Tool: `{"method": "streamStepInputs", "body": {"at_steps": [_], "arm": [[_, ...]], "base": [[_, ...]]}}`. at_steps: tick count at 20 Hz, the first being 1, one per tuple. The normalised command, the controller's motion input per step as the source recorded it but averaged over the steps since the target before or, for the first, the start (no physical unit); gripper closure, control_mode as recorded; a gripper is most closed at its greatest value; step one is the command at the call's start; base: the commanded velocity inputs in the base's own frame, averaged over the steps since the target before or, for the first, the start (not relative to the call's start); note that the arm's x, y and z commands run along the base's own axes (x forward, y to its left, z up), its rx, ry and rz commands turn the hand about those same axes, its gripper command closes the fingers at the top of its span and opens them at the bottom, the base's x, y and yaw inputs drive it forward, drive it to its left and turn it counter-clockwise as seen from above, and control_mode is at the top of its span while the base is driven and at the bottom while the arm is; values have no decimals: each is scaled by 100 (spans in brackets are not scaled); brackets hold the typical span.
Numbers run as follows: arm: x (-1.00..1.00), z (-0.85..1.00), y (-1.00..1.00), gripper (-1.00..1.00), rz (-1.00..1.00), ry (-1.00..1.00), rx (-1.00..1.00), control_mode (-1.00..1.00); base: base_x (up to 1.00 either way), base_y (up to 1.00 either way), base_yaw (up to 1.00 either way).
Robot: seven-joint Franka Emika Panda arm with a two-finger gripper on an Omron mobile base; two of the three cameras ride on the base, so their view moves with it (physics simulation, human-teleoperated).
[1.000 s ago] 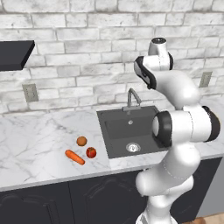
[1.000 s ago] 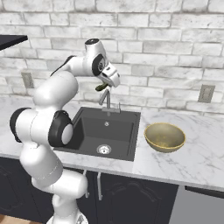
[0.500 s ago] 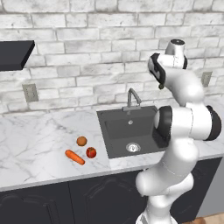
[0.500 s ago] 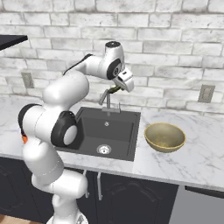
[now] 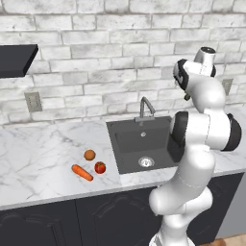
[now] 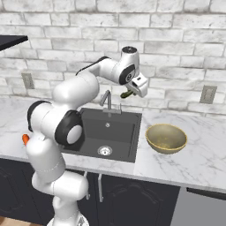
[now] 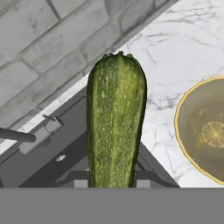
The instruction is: There is a mixed pile of frozen fruits and vegetables on the counter. Locate all the frozen vegetables and place the items in a bowl on the counter. Take all the frozen fruits and defrost them in a running sink.
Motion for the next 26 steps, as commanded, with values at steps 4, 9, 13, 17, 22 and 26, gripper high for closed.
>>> {"method": "streamStepInputs", "body": {"at_steps": [4, 9, 13, 17, 22, 26], "arm": [[12, -12, -26, 100, 0, 0, -2, -100], [10, -14, -26, 100, 0, 1, -4, -100], [3, -14, -23, 100, 0, 3, -7, -100], [0, -10, -25, 100, 0, 3, -4, -100], [0, -8, -26, 100, 0, 4, -1, -100], [0, -14, -31, 100, 0, 4, 0, -100]], "base": [[0, 0, 0], [0, 0, 0], [0, 0, 0], [0, 0, 0], [0, 0, 0], [0, 0, 0]]}}
